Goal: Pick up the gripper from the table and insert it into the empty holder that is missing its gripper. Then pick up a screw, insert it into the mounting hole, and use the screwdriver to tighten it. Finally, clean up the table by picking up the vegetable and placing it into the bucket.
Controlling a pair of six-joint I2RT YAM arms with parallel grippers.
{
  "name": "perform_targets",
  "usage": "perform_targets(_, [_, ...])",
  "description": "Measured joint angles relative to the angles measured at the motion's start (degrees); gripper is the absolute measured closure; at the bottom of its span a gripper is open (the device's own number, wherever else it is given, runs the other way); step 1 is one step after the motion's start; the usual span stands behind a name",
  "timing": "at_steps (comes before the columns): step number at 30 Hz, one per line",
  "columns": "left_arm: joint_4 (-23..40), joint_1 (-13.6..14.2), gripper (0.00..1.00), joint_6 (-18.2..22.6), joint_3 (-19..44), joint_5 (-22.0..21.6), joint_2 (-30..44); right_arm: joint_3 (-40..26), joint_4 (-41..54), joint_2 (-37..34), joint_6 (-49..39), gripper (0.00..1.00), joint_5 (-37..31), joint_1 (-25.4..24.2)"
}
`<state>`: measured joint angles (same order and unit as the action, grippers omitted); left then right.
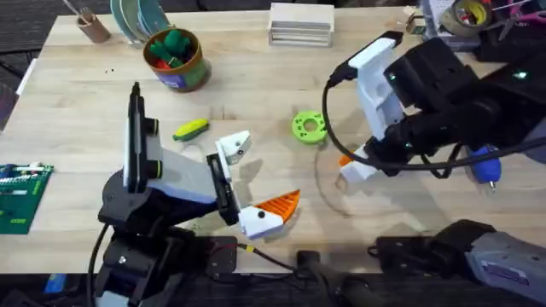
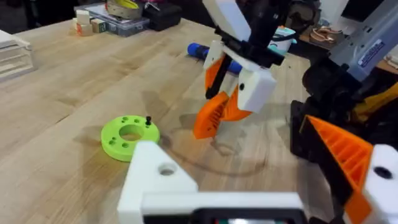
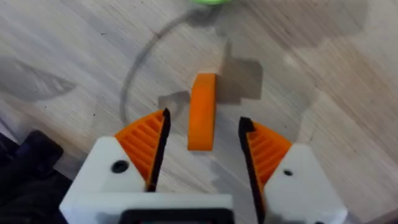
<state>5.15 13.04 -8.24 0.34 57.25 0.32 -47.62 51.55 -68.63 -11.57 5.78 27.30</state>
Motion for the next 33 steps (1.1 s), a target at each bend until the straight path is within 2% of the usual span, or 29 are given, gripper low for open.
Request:
perform_targets(6, [0.0,-0.01,0.008,-0.01,0.0,-0.02,0.0,-0.02,-0.36,-0.5,-0.29,0.373,0.0,0.95])
perform_targets(9, [0.0,0.01,0.008,-0.01,0.0,-0.02,0.0,-0.02,-0.5,-0.5,-0.41,0.495,-0.02,0.95])
perform_targets(15, [0.0,-0.01,0.008,-0.01,0.0,-0.02,0.0,-0.02,-0.72,-0.47,-0.48,0.634,-0.02,0.95])
perform_targets(17, [0.0,0.0,0.009,-0.01,0.0,0.0,0.0,-0.02,-0.83,-0.5,-0.48,0.721,-0.07,0.95])
perform_targets(21, [0.0,-0.01,0.009,-0.01,0.0,-0.02,0.0,-0.24,-1.0,-0.49,-0.5,0.97,-0.39,0.95])
perform_targets(27, [0.0,-0.01,0.008,-0.01,0.0,0.0,0.0,-1.1,1.1,-0.47,-0.48,0.972,-0.39,0.93])
perform_targets(33, [0.0,0.0,0.008,-0.03,0.0,0.0,0.0,-7.34,5.96,0.01,-0.46,0.972,-0.37,0.95])
